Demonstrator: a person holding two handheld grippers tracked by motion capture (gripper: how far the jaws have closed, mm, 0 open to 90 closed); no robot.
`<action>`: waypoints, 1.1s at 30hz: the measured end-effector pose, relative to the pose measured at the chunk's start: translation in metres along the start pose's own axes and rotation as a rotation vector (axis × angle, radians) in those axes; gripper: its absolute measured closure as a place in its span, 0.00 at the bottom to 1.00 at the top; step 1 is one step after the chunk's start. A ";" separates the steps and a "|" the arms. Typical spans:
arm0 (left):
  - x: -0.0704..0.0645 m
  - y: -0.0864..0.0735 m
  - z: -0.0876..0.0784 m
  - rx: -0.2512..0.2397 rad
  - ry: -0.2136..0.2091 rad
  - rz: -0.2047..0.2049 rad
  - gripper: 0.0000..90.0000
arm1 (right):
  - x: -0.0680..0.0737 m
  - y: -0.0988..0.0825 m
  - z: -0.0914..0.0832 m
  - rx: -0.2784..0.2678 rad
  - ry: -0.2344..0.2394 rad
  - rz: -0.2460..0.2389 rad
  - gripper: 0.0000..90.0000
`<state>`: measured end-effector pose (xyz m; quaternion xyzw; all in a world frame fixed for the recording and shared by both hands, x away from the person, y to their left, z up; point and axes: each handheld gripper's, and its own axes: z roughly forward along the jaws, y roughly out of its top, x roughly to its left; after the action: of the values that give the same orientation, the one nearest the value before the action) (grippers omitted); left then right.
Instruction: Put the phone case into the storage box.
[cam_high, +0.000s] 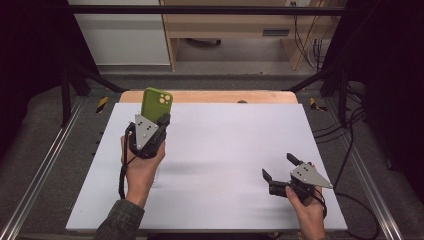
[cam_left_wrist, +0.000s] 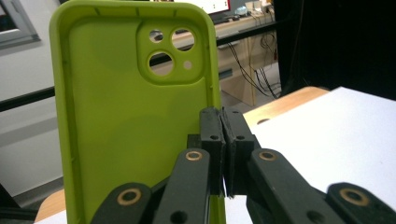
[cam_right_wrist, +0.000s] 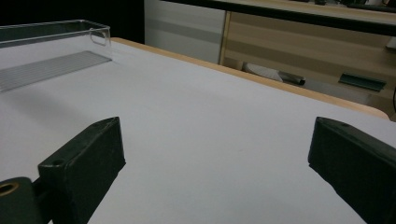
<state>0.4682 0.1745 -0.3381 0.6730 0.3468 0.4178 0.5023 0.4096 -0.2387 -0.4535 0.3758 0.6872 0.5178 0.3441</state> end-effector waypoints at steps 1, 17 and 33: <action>0.002 0.000 0.000 -0.002 0.006 -0.005 0.97 | -0.001 0.000 0.000 -0.001 -0.003 0.002 0.04; 0.028 0.000 0.001 -0.044 0.036 -0.086 0.97 | -0.002 -0.003 -0.001 -0.008 0.001 0.012 0.03; 0.073 -0.012 -0.004 -0.115 0.078 -0.227 0.97 | -0.003 0.000 -0.005 -0.035 -0.019 0.016 0.03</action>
<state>0.4940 0.2440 -0.3336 0.5827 0.4154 0.4035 0.5702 0.4069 -0.2437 -0.4520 0.3802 0.6717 0.5290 0.3527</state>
